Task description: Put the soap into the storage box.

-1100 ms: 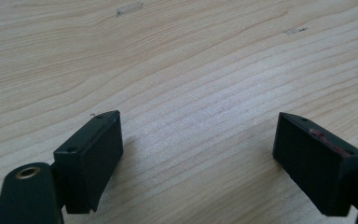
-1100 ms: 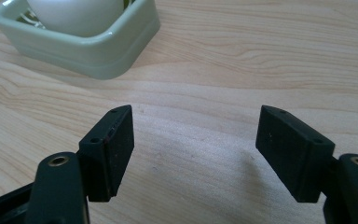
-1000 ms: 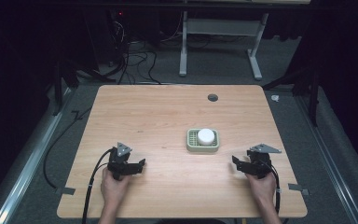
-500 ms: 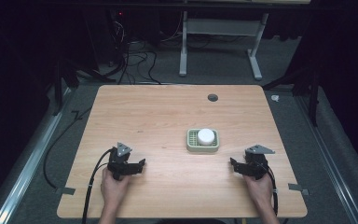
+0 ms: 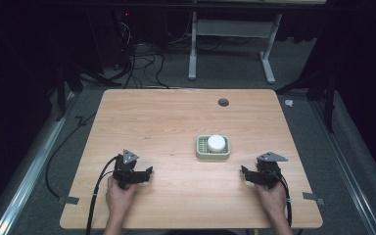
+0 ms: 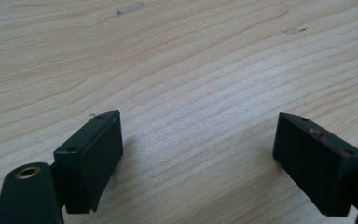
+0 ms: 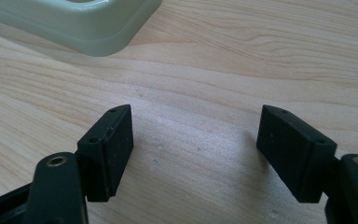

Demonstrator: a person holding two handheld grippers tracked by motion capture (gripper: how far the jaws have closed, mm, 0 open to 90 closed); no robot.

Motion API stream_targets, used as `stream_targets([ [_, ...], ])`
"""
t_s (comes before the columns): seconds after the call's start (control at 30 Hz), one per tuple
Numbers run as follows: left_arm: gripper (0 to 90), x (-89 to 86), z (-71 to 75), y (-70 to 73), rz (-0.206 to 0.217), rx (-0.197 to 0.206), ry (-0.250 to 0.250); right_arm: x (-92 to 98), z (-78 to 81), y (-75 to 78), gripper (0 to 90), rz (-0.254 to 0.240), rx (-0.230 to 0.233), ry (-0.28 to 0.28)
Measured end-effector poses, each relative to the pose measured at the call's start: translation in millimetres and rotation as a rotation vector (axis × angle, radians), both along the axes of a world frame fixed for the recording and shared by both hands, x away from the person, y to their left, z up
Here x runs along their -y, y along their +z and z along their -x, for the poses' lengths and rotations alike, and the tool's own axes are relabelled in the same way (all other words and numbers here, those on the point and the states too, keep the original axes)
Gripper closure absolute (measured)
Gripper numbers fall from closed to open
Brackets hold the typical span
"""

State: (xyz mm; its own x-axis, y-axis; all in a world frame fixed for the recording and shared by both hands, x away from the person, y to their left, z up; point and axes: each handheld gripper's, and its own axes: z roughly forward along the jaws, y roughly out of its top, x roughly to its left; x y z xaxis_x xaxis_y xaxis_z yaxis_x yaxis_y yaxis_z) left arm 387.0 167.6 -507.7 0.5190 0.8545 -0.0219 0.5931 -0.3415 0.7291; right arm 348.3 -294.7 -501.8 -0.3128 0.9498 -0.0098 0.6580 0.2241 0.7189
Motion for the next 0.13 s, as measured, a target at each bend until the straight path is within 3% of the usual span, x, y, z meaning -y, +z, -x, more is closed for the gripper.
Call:
stream_targets([
  [0.13, 16.4, 0.0, 0.0, 0.0, 0.0, 0.0, 0.0, 0.0, 0.0, 0.0, 28.0, 0.0, 0.0, 0.0],
])
